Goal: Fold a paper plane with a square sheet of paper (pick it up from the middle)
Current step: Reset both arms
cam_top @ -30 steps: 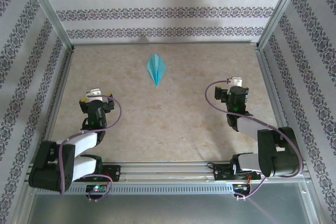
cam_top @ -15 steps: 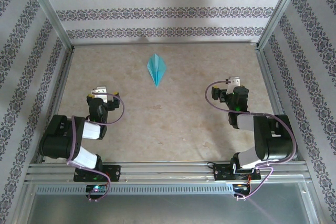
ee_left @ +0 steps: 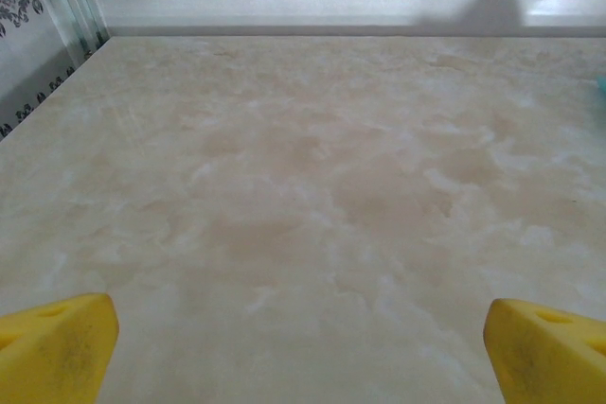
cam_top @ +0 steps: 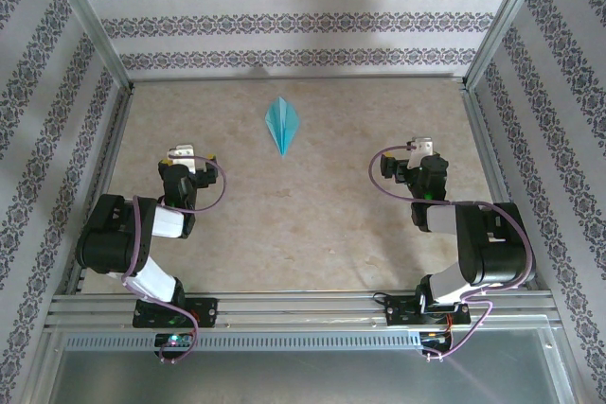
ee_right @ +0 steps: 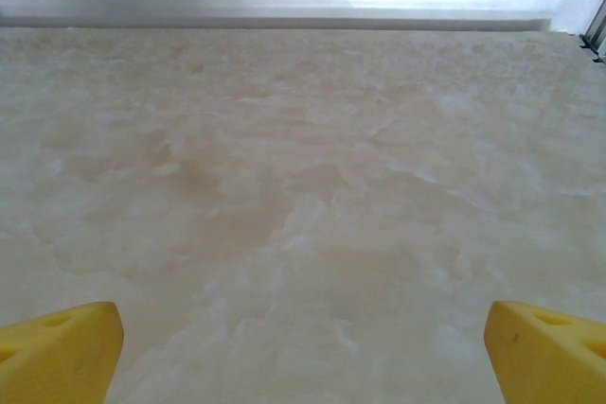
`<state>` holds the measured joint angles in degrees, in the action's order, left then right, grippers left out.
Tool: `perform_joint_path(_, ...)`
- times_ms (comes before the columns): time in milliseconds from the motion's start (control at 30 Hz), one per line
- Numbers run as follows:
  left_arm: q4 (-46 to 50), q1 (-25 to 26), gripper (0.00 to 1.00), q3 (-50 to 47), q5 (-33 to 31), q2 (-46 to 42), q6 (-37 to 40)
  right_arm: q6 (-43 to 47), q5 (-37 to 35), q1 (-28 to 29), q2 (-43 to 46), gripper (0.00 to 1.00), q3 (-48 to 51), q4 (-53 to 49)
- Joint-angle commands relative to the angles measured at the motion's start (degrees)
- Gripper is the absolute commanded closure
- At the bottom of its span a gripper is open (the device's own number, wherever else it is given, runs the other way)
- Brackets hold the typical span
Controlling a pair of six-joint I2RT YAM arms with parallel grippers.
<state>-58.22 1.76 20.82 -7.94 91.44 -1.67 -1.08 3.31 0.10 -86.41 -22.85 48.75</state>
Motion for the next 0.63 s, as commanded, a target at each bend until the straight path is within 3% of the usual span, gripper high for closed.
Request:
perform_joint_path(0, 1.01, -0.44, 0.01, 0.08, -0.54, -0.07, 0.3, -0.59, -0.01, -0.56, -0.44, 0.02, 0.36, 2.22)
perform_joint_path(600, 2.32, -0.53, 0.01, 0.76, 0.55, -0.11, 0.44, -0.62, -0.06, -0.54, -0.44, 0.02, 0.35, 2.22)
